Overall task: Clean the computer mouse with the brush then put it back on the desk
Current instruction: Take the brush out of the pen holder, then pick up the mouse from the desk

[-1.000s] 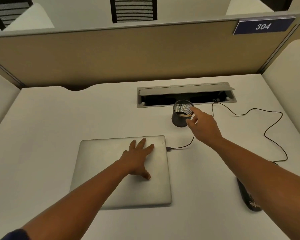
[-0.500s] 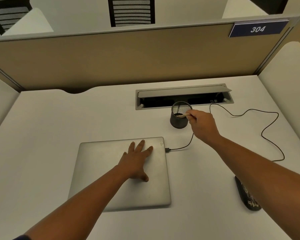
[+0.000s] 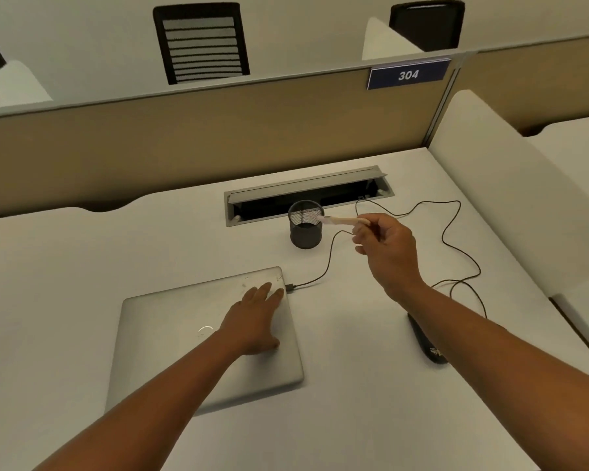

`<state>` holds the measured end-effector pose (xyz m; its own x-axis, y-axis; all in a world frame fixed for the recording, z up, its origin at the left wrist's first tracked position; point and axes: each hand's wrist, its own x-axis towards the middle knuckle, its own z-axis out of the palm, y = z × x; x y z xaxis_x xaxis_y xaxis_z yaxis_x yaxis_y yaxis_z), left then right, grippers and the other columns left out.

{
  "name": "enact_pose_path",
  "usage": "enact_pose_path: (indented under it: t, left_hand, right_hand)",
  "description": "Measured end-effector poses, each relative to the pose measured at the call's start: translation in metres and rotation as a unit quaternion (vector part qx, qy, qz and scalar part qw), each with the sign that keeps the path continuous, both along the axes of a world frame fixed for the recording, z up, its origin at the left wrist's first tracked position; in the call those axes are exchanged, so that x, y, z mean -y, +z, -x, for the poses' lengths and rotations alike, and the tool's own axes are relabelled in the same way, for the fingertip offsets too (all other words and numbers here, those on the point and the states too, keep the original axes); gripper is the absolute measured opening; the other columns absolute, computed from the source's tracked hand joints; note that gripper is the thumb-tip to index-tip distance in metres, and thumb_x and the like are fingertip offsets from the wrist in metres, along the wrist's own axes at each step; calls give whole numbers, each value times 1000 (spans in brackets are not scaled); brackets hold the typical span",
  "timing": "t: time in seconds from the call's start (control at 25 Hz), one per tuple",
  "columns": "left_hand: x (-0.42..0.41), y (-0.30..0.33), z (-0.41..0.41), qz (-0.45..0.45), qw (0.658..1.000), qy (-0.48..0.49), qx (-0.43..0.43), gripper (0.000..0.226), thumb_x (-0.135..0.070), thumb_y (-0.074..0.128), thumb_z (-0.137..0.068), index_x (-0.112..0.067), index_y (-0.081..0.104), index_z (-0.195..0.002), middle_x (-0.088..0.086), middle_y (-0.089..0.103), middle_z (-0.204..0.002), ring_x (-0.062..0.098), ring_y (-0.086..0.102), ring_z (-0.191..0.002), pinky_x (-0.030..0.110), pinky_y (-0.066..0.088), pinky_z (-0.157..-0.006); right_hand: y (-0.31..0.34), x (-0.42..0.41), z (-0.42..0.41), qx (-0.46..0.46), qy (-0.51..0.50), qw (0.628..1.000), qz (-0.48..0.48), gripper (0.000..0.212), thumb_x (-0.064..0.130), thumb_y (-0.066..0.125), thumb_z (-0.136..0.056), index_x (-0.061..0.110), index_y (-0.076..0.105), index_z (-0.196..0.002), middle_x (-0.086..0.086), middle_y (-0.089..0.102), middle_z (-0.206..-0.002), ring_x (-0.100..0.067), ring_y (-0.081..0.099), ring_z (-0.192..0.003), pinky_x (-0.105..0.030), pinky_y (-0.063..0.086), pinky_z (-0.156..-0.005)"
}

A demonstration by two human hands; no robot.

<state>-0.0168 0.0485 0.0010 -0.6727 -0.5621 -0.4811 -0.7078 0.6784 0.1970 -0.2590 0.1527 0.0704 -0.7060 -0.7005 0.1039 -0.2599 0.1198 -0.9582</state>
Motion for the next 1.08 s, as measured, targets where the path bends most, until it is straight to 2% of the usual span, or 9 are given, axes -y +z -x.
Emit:
enact_pose_path:
  t: [0.12,0.36,0.6,0.76,0.96,1.08]
  left_hand:
    - [-32,5,32,-42,996,-5,-82,108,-51,78,-86,-29,9,-167,-5,5,-176,19,11,-161,38,25,-126]
    - [-101,-5,107,-116,980,-28,-162,112,-56,81,-83,-28,12,-167,-6,14,-175,15,21,-158,37,26,-128]
    - [-151,-32,159,-164,967,-31,-192,136,-59,90,-70,-25,0,-167,-6,7,-175,14,10,-160,33,17,-128]
    - [-169,-49,182,-153,968,-13,-200,153,-68,91,-59,-26,-11,-165,-5,11,-174,19,15,-158,40,18,-127]
    - [-180,-60,196,-142,965,17,-220,156,-68,91,-56,-30,-16,-163,-4,25,-167,19,24,-152,39,19,-121]
    - [-184,-65,200,-135,964,26,-227,153,-65,91,-58,-29,-13,-164,-4,30,-163,20,27,-149,39,20,-119]
  right_hand:
    - [10,-48,1,124,-35,991,35,9,15,60,-104,19,68,-106,-4,74,-91,-17,71,-83,-28,61,-73]
    - [11,-140,31,289,-139,945,68,11,18,51,-108,12,60,-109,-14,76,-93,-24,73,-79,-31,62,-70]
    - [-12,-204,58,336,-209,915,74,14,22,48,-108,17,59,-101,-7,72,-83,-22,67,-76,-34,56,-68]
    - [-27,-229,69,367,-247,894,77,17,28,44,-109,19,57,-104,-8,70,-83,-21,64,-75,-35,52,-67]
    - [-42,-250,81,386,-257,883,78,22,33,41,-110,17,53,-118,-11,74,-88,-22,70,-79,-36,54,-69]
    - [-43,-256,86,389,-257,880,84,17,31,43,-110,18,54,-112,-8,75,-84,-21,70,-77,-35,54,-68]
